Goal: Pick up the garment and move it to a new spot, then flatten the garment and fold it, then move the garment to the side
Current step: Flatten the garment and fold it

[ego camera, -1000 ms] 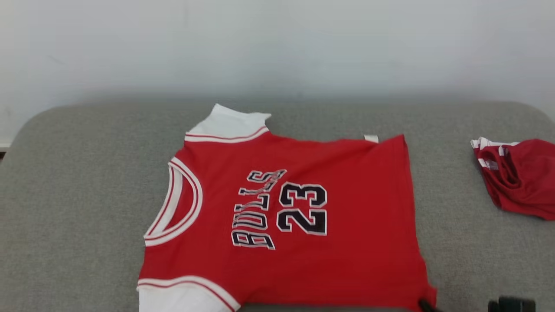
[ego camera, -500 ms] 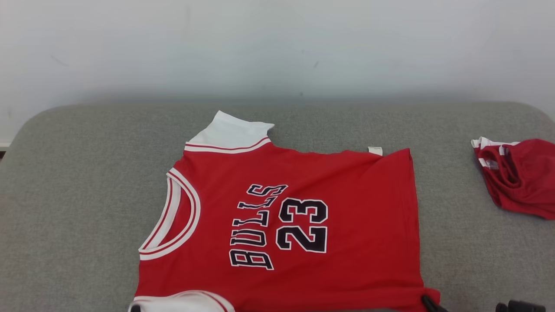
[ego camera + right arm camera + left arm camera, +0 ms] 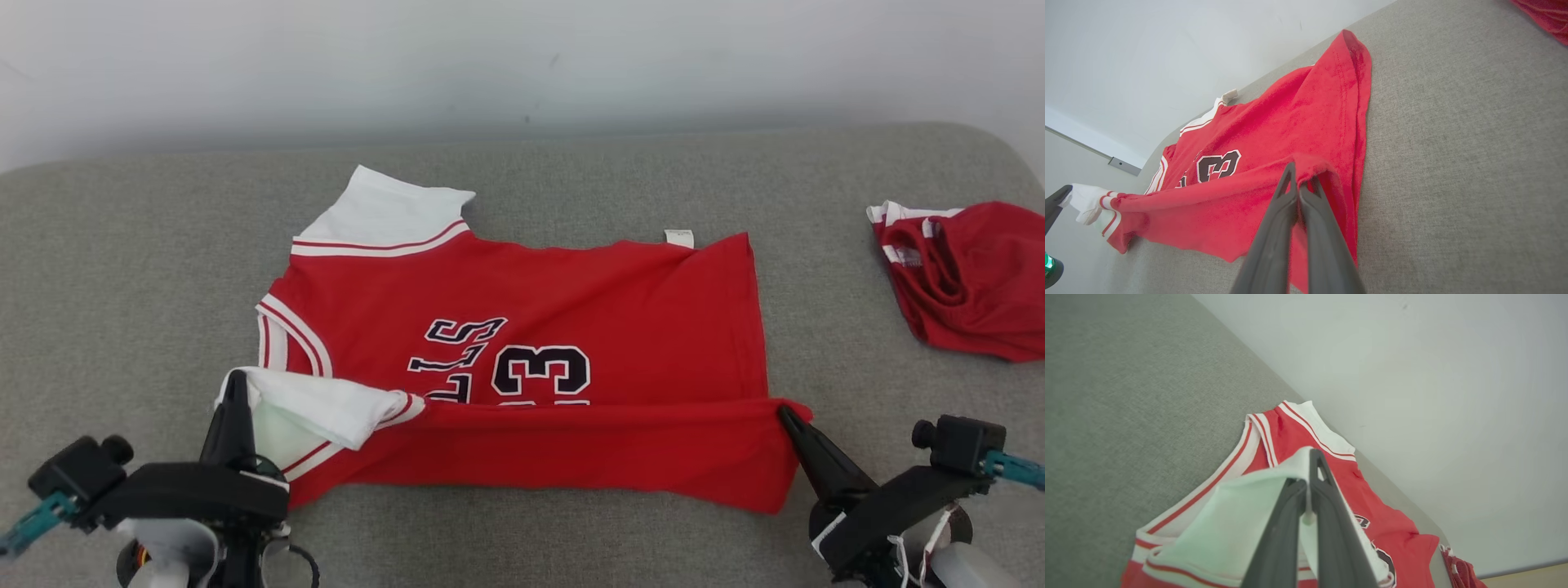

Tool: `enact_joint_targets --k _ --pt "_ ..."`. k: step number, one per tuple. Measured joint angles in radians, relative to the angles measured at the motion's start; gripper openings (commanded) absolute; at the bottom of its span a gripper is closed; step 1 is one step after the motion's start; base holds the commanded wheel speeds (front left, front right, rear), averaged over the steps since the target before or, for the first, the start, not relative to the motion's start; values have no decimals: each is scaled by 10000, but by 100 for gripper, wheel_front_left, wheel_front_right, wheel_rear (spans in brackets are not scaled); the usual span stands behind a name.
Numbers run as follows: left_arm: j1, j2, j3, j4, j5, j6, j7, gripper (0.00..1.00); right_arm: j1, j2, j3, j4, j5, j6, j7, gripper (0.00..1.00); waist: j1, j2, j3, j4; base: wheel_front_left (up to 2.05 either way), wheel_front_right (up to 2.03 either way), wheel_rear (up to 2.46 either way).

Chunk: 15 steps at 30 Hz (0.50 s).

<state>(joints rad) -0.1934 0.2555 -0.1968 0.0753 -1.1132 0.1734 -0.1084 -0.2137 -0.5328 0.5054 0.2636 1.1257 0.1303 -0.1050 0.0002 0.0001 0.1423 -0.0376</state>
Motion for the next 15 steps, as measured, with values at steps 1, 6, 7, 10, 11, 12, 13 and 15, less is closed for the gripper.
enact_joint_targets --k 1,6,7,10,11,12,13,15 --pt "-277 10 -36 433 35 -69 56 0 -185 94 29 219 -38 0 59 0 0 0 79 -39 0 0 0" --pt "-1339 44 -372 2288 336 -502 50 0 -944 529 270 1024 -232 0 100 0 1 0 380 -240 0 0 0" --pt "-1501 36 -443 2591 439 -589 29 0 -1005 571 293 1154 -251 0 61 0 0 0 420 -272 0 0 0" --pt "-1778 -8 -579 3149 523 -746 -2 0 -1128 648 422 1400 -278 0 -8 0 1 1 463 -331 0 0 0" --pt "-1869 -12 -637 3388 640 -823 -71 0 -1153 679 477 1463 -278 0 -21 0 1 1 461 -345 0 0 0" --pt "-1971 -36 -654 3614 673 -878 -151 0 -1159 706 527 1532 -278 0 -59 0 1 0 445 -350 0 0 0" --pt "-2045 -52 -679 3797 683 -949 -190 0 -1163 740 579 1607 -278 0 -105 0 1 0 415 -351 0 0 0" --pt "-2160 -44 -823 4126 871 -1039 -366 48 -1164 748 617 1726 -322 0 -326 100 0 0 336 -344 0 0 0"
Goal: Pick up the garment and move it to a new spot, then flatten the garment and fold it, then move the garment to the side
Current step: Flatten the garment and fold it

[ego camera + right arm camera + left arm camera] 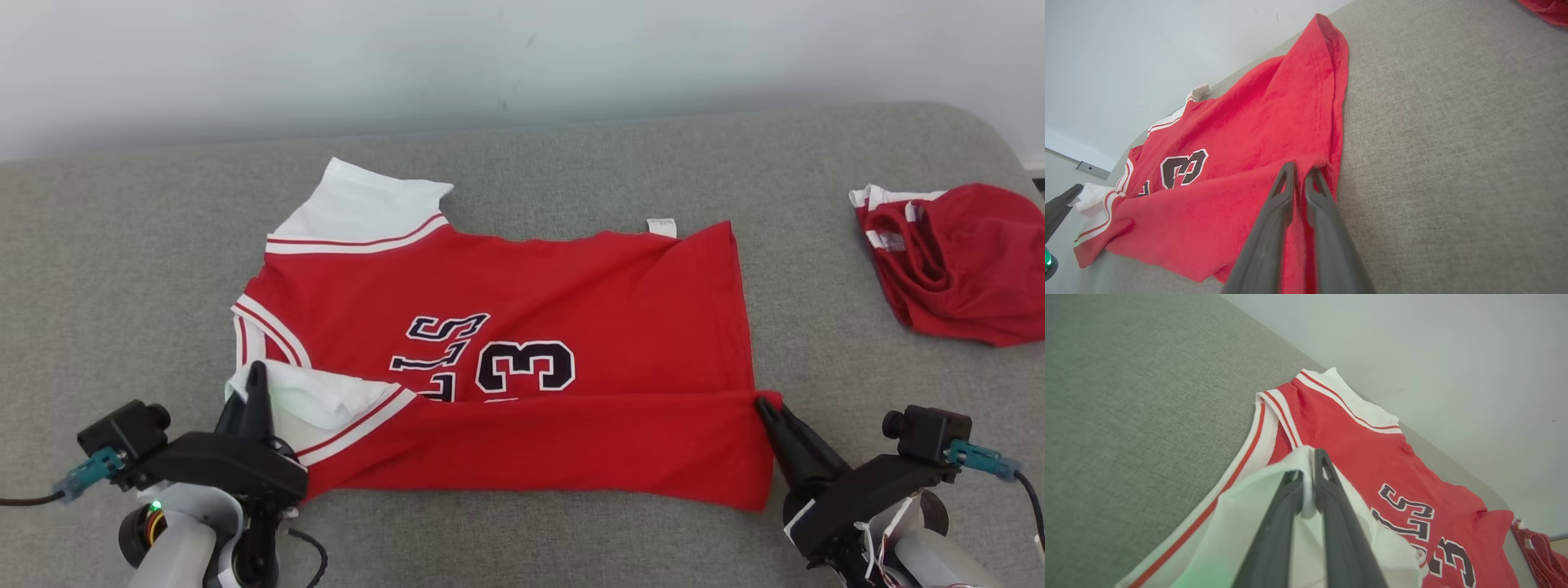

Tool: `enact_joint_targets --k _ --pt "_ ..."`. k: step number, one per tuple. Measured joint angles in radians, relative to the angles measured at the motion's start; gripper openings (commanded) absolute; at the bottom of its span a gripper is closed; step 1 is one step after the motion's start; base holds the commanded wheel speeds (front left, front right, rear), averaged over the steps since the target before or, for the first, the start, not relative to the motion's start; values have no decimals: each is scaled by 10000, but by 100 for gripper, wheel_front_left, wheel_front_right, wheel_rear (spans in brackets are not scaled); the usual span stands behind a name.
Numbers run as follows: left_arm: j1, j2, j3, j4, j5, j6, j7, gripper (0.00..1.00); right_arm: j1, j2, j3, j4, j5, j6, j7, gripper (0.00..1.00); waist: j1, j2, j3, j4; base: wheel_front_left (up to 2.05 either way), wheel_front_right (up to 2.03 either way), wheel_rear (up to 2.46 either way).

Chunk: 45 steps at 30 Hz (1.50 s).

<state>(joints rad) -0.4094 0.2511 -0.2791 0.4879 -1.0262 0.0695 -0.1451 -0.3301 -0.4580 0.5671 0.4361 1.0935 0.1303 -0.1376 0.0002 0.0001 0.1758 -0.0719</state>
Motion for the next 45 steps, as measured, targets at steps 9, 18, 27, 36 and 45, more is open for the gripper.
enact_joint_targets --k 9,18,27,36,45 --pt "644 146 -123 393 556 -347 -836 100 768 -232 -453 165 -433 0 -1060 100 -3 0 -715 157 0 0 0" --pt "1941 230 -355 -148 1083 23 -1001 100 1898 286 -1114 -150 -1124 0 -1212 100 -3 0 -780 237 0 0 0" --pt "1989 320 -564 324 1923 389 -1101 100 1933 945 -953 355 -1732 0 -1164 100 -3 -1 -627 248 0 0 0" --pt "1652 96 -721 1486 2332 232 -1147 0 1520 1413 -663 1319 -2633 0 -1149 0 -3 0 -573 290 0 0 0" --pt "1788 -86 -334 1576 2518 -109 -1147 0 1590 1312 -1160 1350 -2792 0 -1229 0 -3 0 -951 339 0 0 0"
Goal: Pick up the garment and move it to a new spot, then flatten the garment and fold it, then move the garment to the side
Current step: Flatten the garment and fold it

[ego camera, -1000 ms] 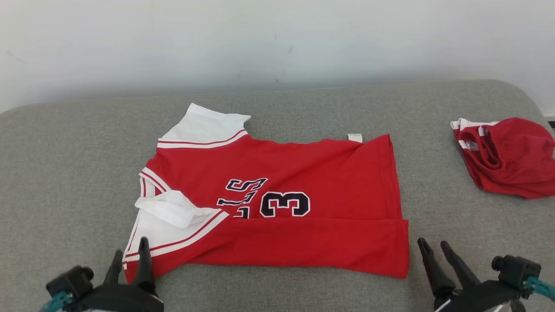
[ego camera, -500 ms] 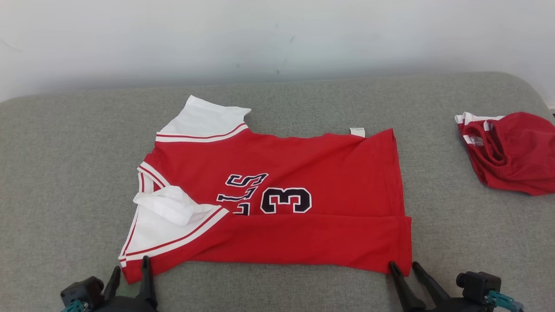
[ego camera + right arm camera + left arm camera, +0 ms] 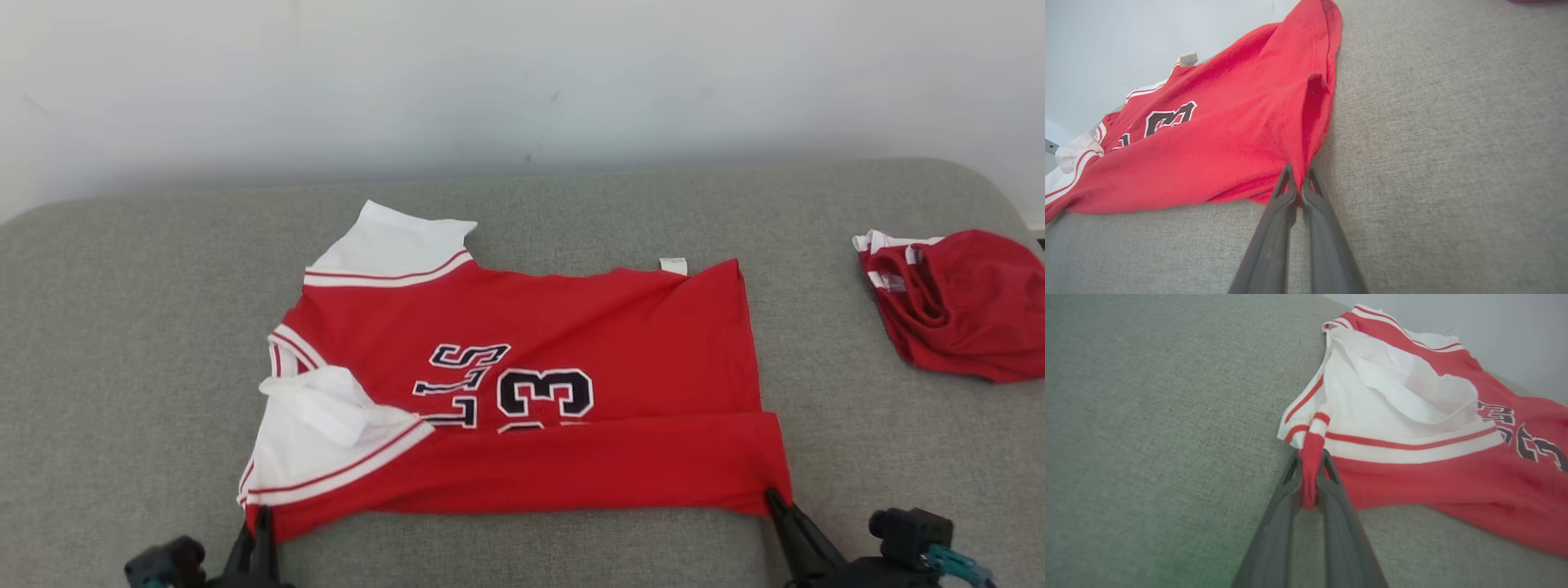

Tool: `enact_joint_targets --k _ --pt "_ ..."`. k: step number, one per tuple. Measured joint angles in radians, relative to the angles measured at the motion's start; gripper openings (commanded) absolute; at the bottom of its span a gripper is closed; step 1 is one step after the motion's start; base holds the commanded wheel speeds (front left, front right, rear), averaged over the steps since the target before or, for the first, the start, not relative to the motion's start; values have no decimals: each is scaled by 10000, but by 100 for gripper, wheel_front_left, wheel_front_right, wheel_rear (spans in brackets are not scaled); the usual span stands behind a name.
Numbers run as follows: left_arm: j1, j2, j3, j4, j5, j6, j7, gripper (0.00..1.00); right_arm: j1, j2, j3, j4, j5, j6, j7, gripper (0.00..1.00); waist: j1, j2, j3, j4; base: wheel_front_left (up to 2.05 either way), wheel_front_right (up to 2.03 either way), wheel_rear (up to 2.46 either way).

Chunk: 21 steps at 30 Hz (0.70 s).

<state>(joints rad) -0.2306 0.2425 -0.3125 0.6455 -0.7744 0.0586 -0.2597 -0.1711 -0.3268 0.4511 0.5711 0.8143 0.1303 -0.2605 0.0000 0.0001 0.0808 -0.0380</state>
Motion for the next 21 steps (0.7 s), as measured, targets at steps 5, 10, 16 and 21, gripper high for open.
enact_joint_targets --k 5,10,16,21 --pt "1023 -209 286 -867 0 -56 2 0 626 -466 -336 -516 -94 0 -10 0 -1 -1 -288 2 0 0 0" --pt "2119 -468 353 -2079 96 245 2 0 1537 -803 -840 -1175 -96 2 17 0 -1 -1 -432 73 0 0 0" --pt "2969 -523 360 -2796 161 660 13 0 2205 -654 -1315 -1745 -282 2 466 0 1 0 -361 119 0 0 0" --pt "3081 -535 359 -2761 61 646 104 26 2366 -280 -1684 -1743 -422 2 884 13 0 -1 -311 135 0 0 0"
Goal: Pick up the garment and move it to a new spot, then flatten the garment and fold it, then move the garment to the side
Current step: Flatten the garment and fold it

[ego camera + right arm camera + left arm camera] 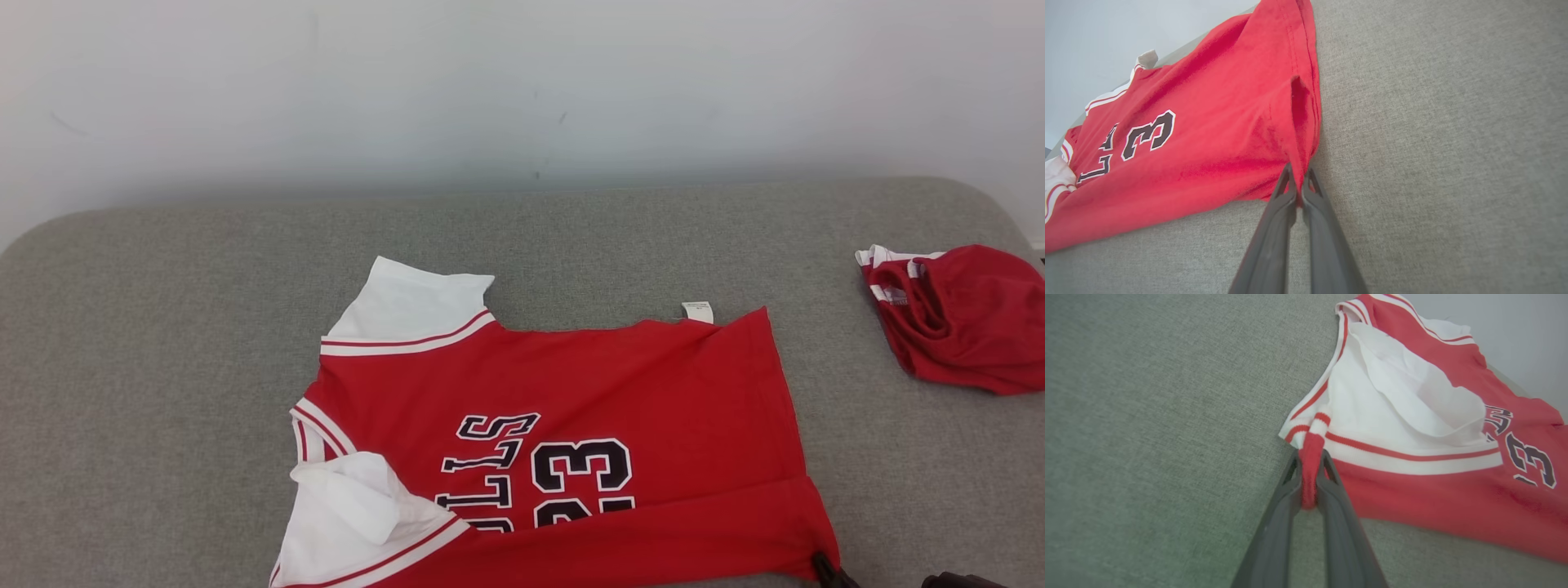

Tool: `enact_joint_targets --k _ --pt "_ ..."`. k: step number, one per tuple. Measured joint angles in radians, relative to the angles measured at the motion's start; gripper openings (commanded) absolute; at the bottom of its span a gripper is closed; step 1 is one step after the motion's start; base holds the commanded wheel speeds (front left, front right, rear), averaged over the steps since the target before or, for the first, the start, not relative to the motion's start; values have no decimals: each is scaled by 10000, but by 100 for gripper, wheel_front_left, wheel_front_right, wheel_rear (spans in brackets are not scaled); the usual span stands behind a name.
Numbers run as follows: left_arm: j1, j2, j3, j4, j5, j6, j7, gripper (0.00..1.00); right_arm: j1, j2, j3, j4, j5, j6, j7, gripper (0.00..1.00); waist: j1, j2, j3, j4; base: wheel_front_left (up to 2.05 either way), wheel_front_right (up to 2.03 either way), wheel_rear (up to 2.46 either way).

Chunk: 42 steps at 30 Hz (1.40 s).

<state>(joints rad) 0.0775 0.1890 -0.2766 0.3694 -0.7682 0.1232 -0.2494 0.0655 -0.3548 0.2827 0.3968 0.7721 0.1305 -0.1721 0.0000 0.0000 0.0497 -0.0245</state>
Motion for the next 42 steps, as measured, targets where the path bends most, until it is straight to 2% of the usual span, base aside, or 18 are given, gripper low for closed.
enact_joint_targets --k 1,2,9,12,15,19,21,28,32,35,37,42 --pt "-12 35 4 56 17 -6 0 46 -5 19 -33 -13 -63 0 46 49 0 0 2 -2 0 0 0" --pt "-19 48 2 96 40 -12 -4 100 -5 50 -79 -19 -190 0 52 100 0 0 2 -1 0 0 0" --pt "-41 36 441 -412 495 -71 -90 100 -2 230 -602 -600 -520 0 -192 100 0 0 -6 -40 0 0 0" --pt "9 48 1030 -1375 1634 40 -104 100 -6 376 -894 -1012 -909 -2 -546 100 0 0 19 -69 0 0 0" --pt "112 -205 1482 -1833 2092 75 -102 100 3 543 -1049 -1191 -1154 -2 -686 100 1 1 15 -81 0 0 0" --pt "440 -594 1994 -2098 3047 -153 -104 100 16 943 -1373 -1304 -1906 -2 -851 100 0 0 -53 -74 0 0 0" --pt "380 -673 2251 -2211 3967 -368 -104 100 12 1442 -1705 -1530 -2437 -2 -894 100 0 0 -44 -59 0 0 0" --pt "297 -1068 2644 -1816 4765 -928 -104 100 319 2274 -2272 -1981 -3417 0 -920 100 0 0 -92 -43 0 0 0" --pt "-825 -1187 2790 -1396 4980 -1505 -104 100 81 2368 -2263 -2090 -3649 0 -920 100 -1 0 5 -165 0 0 0" --pt "-1881 -1110 2765 -1032 5179 -1781 -105 100 -526 2303 -2176 -2107 -3728 -2 -920 100 0 0 147 -350 0 0 0" --pt "-2664 -863 2744 -529 5181 -1954 -2 100 -1039 2236 -2029 -2013 -3831 0 -922 100 0 0 272 -520 0 0 0" --pt "-5137 -54 2644 499 4677 -2313 1308 100 -2730 2113 -1434 -1287 -3887 -2 -922 100 1 1 814 -981 0 0 0"
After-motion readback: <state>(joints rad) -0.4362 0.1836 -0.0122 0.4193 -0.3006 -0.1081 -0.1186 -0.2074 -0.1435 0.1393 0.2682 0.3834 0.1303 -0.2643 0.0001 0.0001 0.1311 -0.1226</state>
